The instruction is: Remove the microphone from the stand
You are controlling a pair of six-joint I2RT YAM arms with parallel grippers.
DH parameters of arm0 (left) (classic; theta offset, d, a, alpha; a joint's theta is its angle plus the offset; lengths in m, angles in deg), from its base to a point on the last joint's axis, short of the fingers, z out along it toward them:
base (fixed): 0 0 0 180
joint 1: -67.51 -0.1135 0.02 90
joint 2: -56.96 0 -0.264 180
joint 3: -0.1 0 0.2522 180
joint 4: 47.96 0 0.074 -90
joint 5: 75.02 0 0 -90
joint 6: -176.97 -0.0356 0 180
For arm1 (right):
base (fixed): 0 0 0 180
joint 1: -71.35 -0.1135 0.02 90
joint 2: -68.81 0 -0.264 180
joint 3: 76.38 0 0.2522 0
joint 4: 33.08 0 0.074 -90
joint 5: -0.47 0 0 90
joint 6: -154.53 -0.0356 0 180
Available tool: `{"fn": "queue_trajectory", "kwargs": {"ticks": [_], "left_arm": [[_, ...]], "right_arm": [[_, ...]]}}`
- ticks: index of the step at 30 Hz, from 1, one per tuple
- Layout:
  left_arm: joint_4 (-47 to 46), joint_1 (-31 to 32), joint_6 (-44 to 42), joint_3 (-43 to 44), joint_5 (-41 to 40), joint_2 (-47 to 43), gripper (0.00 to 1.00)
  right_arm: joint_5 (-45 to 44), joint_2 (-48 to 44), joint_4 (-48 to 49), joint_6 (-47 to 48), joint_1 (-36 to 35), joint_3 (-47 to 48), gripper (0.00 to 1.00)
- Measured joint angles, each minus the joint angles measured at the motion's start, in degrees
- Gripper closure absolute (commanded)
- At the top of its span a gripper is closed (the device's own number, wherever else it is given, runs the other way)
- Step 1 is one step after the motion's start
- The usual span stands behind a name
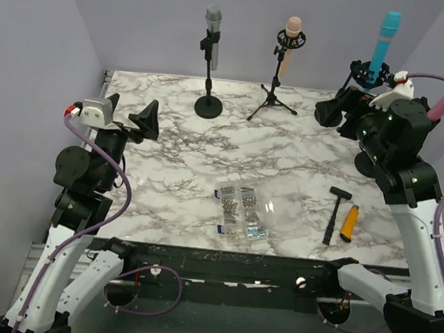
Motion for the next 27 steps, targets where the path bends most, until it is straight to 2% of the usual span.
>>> {"fn": "queue_trajectory", "kwargs": {"ticks": [15, 27], "left_arm": [[-1.4, 0.5, 1.7, -0.6, 2.3, 4.7, 0.01], [-3.4, 0.6, 5.7, -2.6, -0.3, 18.4, 0.01]], "right_arm": [[8.4, 0.0, 4.0, -3.5, 0.0, -15.0, 0.0], [18.4, 2.1, 10.3, -6.2, 0.0, -22.7, 0.0]]}}
